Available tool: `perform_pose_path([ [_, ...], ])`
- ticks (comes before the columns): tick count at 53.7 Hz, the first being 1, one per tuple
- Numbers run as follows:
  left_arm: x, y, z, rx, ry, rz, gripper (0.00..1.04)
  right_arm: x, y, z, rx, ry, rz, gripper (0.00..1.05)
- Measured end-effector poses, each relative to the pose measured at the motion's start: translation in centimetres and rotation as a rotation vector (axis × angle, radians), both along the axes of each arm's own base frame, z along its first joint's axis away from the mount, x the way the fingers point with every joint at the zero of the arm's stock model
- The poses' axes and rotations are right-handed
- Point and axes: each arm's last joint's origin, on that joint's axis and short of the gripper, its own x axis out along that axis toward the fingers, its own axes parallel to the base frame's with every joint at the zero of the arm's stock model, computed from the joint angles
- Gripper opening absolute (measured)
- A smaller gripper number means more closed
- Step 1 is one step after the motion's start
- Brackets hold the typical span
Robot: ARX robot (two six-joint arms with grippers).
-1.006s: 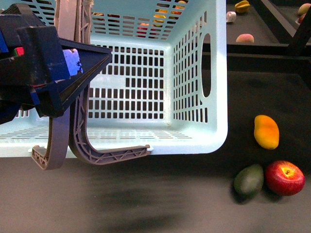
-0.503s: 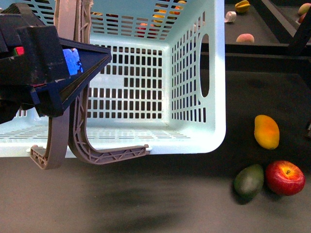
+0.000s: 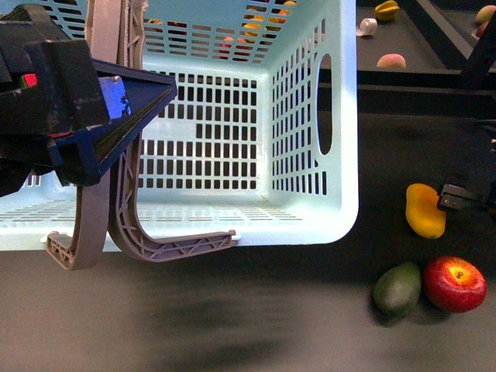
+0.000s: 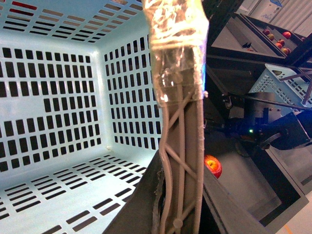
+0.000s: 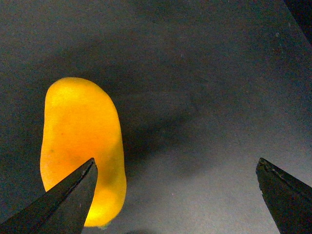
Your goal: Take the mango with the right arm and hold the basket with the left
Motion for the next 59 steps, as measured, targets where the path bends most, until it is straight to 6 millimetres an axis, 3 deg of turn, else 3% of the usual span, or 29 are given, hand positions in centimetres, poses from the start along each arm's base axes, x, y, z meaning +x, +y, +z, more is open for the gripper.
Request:
perform_pose_path([
  [40,0.0,0.0,0.0,0.0,0.0,0.0,0.12,3.7,4.7,-2.2,-0.012,0.002,0.063,0.97],
  [59,0.0,0.0,0.0,0.0,0.0,0.0,0.12,3.4,4.6,-4.1,-0.025,0.083,0.052,0.97],
])
